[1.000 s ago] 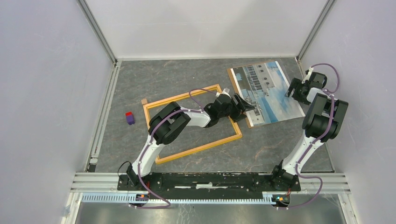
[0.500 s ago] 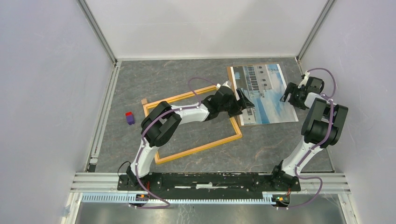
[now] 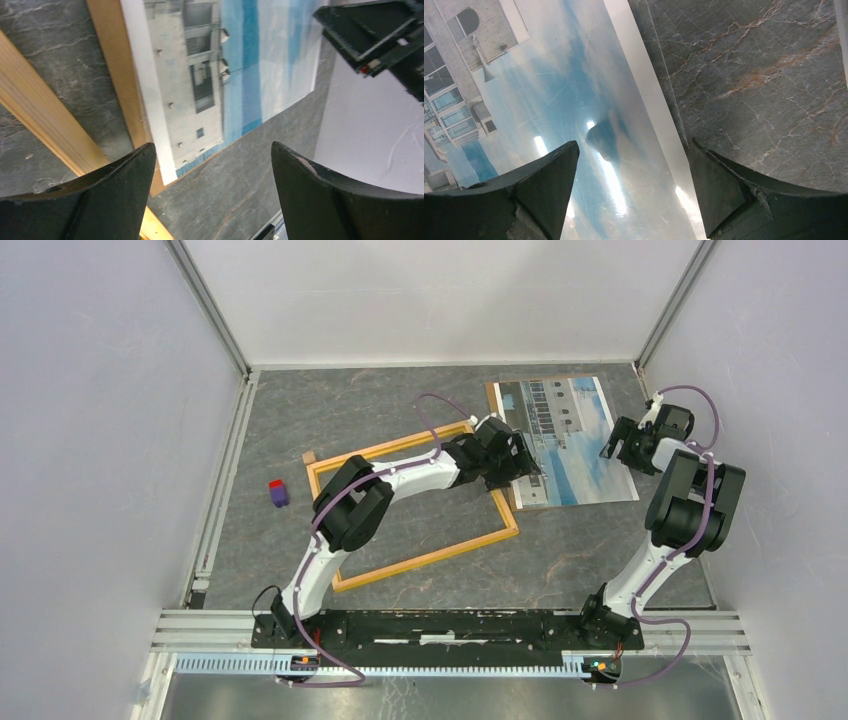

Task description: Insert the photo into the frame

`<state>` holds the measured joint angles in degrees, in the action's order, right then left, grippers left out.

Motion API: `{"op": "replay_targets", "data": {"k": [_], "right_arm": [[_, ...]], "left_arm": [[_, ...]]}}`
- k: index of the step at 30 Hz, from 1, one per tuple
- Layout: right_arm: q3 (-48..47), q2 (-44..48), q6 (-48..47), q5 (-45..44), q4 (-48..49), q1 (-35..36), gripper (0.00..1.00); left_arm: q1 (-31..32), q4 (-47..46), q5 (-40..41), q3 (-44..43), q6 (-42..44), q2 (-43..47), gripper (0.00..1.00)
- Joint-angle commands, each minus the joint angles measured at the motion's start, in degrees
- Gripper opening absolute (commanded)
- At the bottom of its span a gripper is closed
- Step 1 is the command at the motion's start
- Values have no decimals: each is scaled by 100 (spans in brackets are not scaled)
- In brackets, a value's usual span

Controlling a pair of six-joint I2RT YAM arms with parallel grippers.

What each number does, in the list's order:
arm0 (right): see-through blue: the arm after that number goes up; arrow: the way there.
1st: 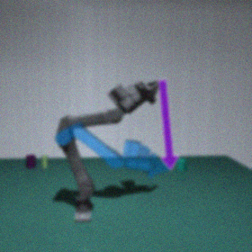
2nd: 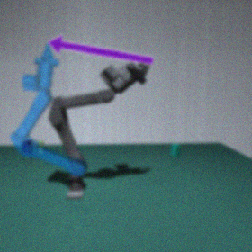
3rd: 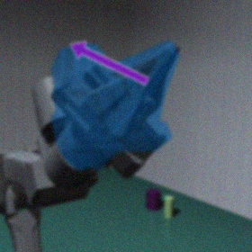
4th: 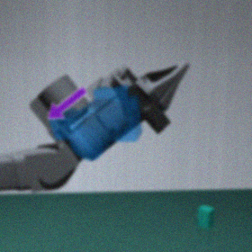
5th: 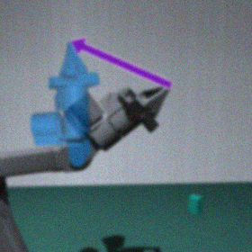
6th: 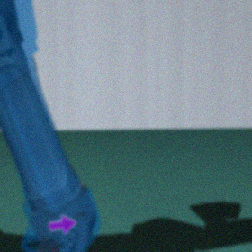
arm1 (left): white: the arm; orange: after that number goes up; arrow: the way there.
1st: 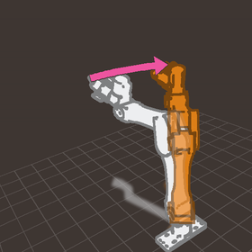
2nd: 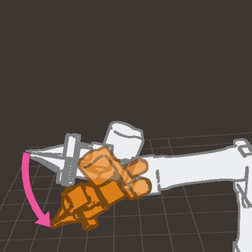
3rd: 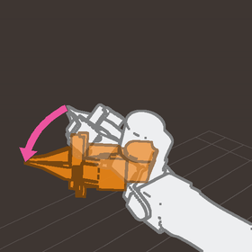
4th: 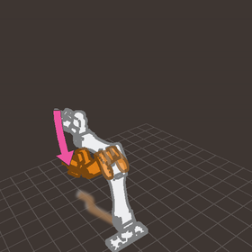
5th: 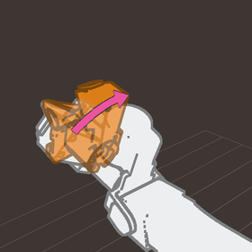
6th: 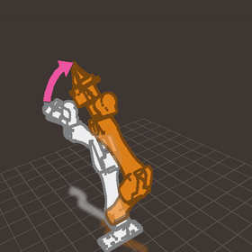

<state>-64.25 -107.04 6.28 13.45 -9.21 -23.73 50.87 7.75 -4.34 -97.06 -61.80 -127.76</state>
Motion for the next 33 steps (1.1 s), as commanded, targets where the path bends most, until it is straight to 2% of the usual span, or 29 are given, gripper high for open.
{"op": "replay_targets", "data": {"k": [1, 6, 17, 21, 25, 30, 33], "right_arm": [[77, -145, 43, -37, -431, 26, 87], [86, -183, 31, -21, -418, 28, 86], [57, -158, 31, 7, -444, 28, 86], [53, -191, 34, 37, -441, 27, 87], [67, -205, 33, 69, -459, 26, 86], [86, -187, 49, 160, -454, 26, 86], [72, -155, 48, 156, -484, 26, 86]], "left_arm": [[37, 284, 181, -311, 247, -183, 90], [76, 394, 421, -386, 330, -263, 91], [108, 586, 214, -621, 113, -523, 91], [81, 353, -239, -607, -121, -590, 91], [-31, -673, -947, -329, -426, -494, 90], [-242, -3103, -1649, 499, -1561, -279, 87], [-287, -3453, -1693, 622, -1778, -171, 87]]}}
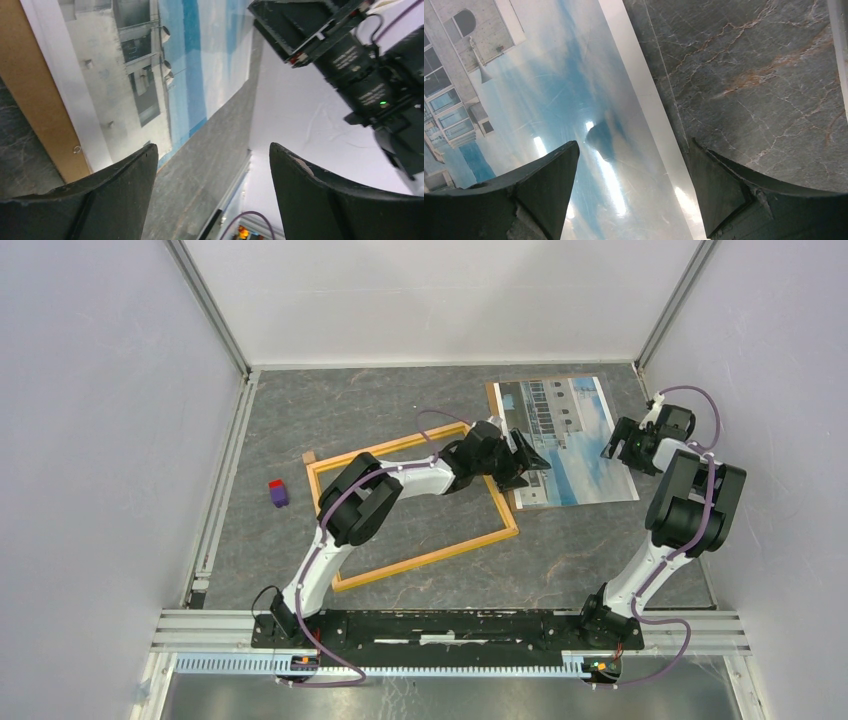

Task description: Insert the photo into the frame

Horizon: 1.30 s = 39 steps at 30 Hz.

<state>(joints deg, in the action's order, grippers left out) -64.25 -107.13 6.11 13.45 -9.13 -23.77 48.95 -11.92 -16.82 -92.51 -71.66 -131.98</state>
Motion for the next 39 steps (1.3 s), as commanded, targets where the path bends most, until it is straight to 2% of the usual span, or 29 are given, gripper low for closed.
{"op": "replay_targets", "data": {"k": [1, 5, 8, 11, 15, 22, 28, 39], "right_arm": [[60, -121, 73, 147, -548, 30, 86], [-73, 242, -46, -187, -750, 30, 91], [-242, 482, -198, -566, -986, 9, 96], [-145, 645, -230, -506, -1023, -110, 97], [307, 859, -197, -275, -825, -355, 97], [1174, 1345, 572, 445, -435, -797, 92], [2210, 1785, 749, 909, 149, -1047, 89], [2627, 1968, 945, 1965, 709, -1329, 85]], "left_arm": [[-95, -1376, -480, 111, -759, 253, 87], [-36, 407, -129, -485, 631, 313, 89], [-26, 876, 181, -551, 1227, 310, 89], [-26, 1510, 399, -798, 1697, 171, 89], [-28, 2087, 404, -1138, 1616, -149, 90], [-26, 2404, 466, -1300, 1206, -441, 91], [-70, 2518, 485, -1243, 1095, -524, 92], [-92, 2518, 461, -1329, 1017, -645, 92]]}}
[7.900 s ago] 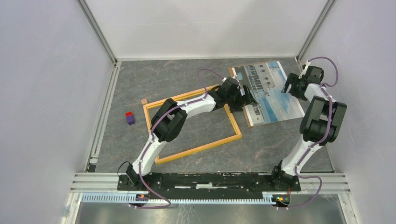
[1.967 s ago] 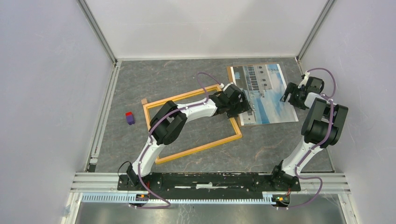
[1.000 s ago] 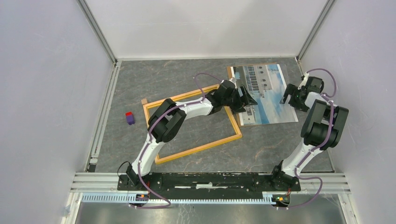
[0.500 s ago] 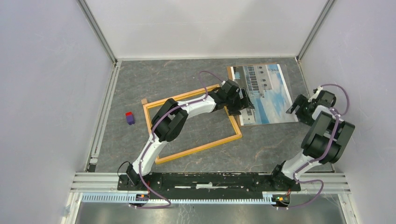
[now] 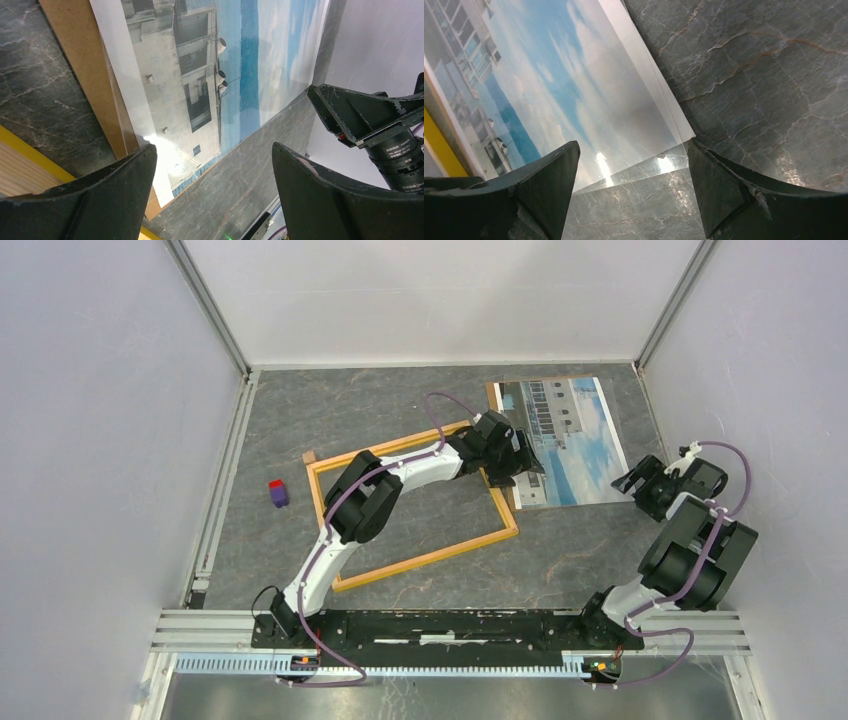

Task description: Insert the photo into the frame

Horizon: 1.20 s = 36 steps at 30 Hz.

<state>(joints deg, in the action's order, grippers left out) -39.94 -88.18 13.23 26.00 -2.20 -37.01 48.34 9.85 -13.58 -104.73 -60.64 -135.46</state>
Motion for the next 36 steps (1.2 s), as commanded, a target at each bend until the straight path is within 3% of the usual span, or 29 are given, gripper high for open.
{"op": "replay_targets", "data": {"k": [1, 12, 22, 30, 36], "right_arm": [[200, 101, 238, 821, -1, -6, 84], [118, 417, 90, 1335, -473, -29, 77], [594, 419, 389, 2021, -10, -21, 72], [796, 361, 538, 2172, 268, 51, 71], [864, 191, 453, 2022, 311, 284, 70]], "left_arm": [[-28, 343, 135, -122, -73, -307, 92], [-49, 427, 128, -274, 257, -292, 92], [-338, 506, -118, -575, 506, -534, 93], [-676, 587, -330, -713, 1209, -542, 94], [-816, 516, -473, -671, 1230, -647, 95]]}}
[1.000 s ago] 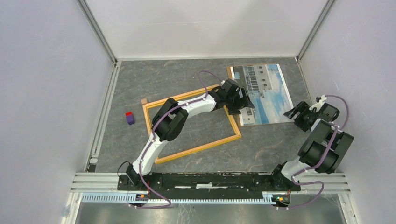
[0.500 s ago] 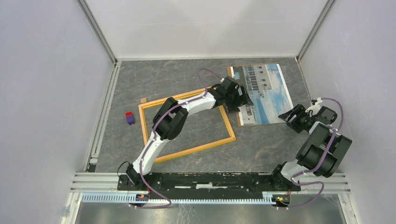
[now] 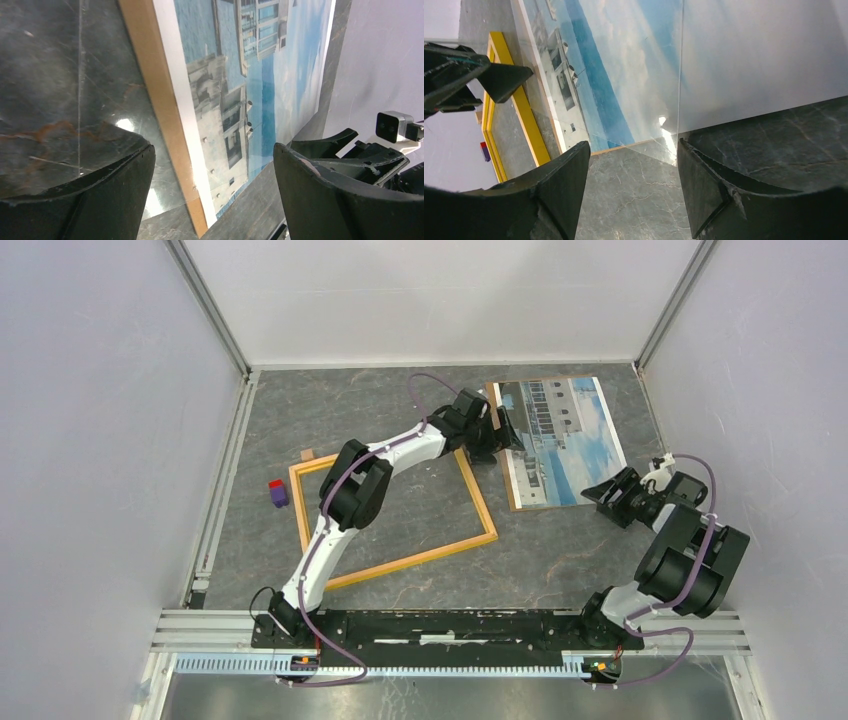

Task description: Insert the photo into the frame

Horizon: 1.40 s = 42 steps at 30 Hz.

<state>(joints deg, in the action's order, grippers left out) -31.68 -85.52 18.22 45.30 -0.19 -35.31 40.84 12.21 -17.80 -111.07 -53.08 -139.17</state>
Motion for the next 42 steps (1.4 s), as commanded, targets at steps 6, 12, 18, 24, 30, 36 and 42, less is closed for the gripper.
{"op": "replay_targets", "data": {"k": [6, 12, 18, 24, 30, 36, 42], "right_arm": [[39, 154, -473, -900, -392, 117, 75], [322, 9, -321, -556, -34, 114, 75], [559, 65, 426, 728, 818, 113, 72], [618, 624, 1115, 1101, 1283, 132, 72], [878, 685, 1898, 1427, 2286, 186, 69], [961, 472, 2328, 1479, 2983, 306, 68], [767, -1, 2478, 1139, 3560, 674, 64]], "left_arm": [[-94, 163, 7, 62, 373, -295, 95], [-137, 158, 22, 100, 309, -305, 95], [-135, 111, -20, 120, 167, -338, 95], [-128, 96, -20, 199, 159, -312, 95], [-118, 67, -77, 224, 141, -286, 95], [-109, 26, -133, 226, 114, -295, 95], [-103, -6, -175, 226, 95, -295, 95]]}}
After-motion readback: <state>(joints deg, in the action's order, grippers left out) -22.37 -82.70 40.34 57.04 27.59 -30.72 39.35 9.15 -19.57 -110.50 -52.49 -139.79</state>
